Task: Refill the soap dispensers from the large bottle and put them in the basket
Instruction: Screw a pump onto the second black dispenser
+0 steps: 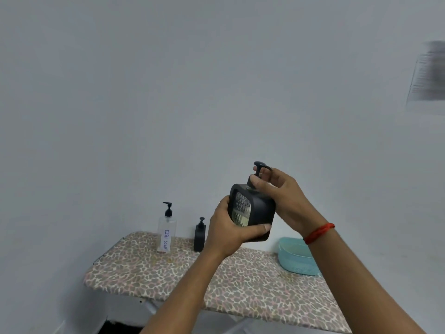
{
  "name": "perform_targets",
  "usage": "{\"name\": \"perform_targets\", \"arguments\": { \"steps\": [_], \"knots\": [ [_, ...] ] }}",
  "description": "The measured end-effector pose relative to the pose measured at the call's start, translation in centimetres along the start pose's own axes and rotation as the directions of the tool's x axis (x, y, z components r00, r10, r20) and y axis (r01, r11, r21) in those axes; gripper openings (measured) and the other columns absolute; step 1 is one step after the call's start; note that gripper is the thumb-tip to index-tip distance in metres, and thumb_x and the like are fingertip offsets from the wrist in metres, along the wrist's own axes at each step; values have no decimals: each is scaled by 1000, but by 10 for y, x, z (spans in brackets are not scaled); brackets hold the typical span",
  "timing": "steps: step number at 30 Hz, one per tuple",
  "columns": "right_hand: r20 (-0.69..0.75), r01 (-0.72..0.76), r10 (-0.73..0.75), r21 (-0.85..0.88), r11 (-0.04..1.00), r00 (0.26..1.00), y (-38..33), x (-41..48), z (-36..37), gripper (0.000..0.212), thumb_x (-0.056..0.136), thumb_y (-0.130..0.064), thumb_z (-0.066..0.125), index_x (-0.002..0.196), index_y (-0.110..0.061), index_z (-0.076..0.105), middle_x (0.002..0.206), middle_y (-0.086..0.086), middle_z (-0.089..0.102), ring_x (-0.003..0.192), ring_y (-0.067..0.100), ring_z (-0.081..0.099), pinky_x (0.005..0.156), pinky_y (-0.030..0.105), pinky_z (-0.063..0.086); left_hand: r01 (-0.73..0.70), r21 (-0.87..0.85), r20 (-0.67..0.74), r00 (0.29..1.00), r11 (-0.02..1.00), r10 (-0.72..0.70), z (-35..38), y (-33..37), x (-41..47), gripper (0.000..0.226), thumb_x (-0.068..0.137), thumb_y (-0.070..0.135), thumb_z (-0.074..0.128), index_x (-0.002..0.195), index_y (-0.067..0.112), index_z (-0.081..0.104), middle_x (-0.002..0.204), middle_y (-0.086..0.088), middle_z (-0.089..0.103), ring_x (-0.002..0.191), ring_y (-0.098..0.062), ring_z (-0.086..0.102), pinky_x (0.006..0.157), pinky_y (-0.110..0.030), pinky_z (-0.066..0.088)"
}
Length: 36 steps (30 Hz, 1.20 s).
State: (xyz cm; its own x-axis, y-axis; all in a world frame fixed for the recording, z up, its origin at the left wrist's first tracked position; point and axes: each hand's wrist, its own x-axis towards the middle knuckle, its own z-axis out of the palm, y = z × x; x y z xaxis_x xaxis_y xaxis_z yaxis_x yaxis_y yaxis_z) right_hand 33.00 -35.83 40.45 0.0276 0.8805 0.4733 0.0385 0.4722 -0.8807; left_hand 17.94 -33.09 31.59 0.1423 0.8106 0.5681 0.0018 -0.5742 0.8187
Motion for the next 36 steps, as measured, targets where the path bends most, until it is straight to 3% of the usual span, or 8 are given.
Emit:
{"name": "perform_targets", "arguments": {
  "steps": [4, 10, 15, 22, 27, 30, 33, 36],
  "knots": [
    [102, -4, -8, 116, 993, 995, -2, -1, -12, 38, 91, -8, 67, 128, -2, 63, 121, 20, 72, 113, 33, 69, 100, 44, 54, 36, -28, 27, 999, 999, -35, -5, 5, 4, 90, 52, 53, 94, 131, 32, 56, 116, 14, 69, 96, 5, 68, 81, -25, 62],
    [-17, 42, -43, -32, 999, 999, -7, 3, -3, 63, 68, -19, 89, 126, -14, 62, 99, 13, 69, 92, 28, 71, 88, 45, 59, -5, 6, -12, 1000, 1000, 5, 3, 7, 2, 98, 47, 58, 93, 132, 32, 53, 121, 15, 66, 102, -1, 68, 82, -24, 61],
    [-47, -11, 0, -241, 970, 999, -11, 7, 7, 69, 67, -30, 93, 127, -28, 60, 113, 7, 62, 98, 21, 69, 84, 38, 62, -16, 27, 54, 998, 1000, 14, 0, 6, 7, 99, 47, 54, 95, 134, 32, 52, 122, 14, 67, 109, -7, 68, 87, -28, 62],
    [148, -31, 20, 75, 997, 989, -6, 6, -16, 46, 88, -7, 72, 133, -9, 60, 119, 19, 73, 115, 37, 68, 102, 52, 51, 68, -74, 132, 989, 995, -58, -9, 2, 13, 87, 56, 43, 95, 133, 31, 56, 121, 9, 68, 103, -6, 69, 78, -23, 60],
    [-83, 27, -35, -100, 995, 996, -5, 7, -7, 61, 66, -17, 92, 121, -21, 65, 80, -1, 62, 86, 23, 68, 85, 40, 60, -18, 30, 58, 998, 999, 16, 8, 4, 12, 89, 49, 52, 95, 127, 40, 52, 120, 15, 65, 103, -1, 66, 82, -25, 60],
    [-235, 13, -63, -207, 978, 970, -1, 7, 3, 65, 63, -27, 96, 116, -24, 59, 93, 0, 56, 83, 15, 63, 79, 33, 61, -67, 116, 3, 998, 991, 67, 17, 2, 12, 89, 49, 51, 95, 126, 36, 53, 117, 16, 65, 106, -4, 65, 84, -26, 59],
    [-88, -24, 9, -171, 985, 996, -3, 6, -8, 69, 64, -32, 93, 125, -24, 62, 115, 5, 68, 106, 23, 70, 92, 38, 60, -31, 39, 86, 996, 999, 28, 13, -1, 13, 87, 52, 47, 96, 127, 37, 54, 118, 16, 67, 104, -2, 67, 82, -25, 61],
    [169, -77, 73, 16, 997, 983, -9, 2, -25, 44, 86, -11, 74, 128, -6, 65, 123, 14, 72, 118, 29, 68, 102, 44, 54, 68, -59, 206, 977, 996, -55, 3, -6, 15, 87, 57, 45, 95, 134, 35, 54, 124, 10, 67, 109, -9, 68, 83, -25, 61]
  ]
}}
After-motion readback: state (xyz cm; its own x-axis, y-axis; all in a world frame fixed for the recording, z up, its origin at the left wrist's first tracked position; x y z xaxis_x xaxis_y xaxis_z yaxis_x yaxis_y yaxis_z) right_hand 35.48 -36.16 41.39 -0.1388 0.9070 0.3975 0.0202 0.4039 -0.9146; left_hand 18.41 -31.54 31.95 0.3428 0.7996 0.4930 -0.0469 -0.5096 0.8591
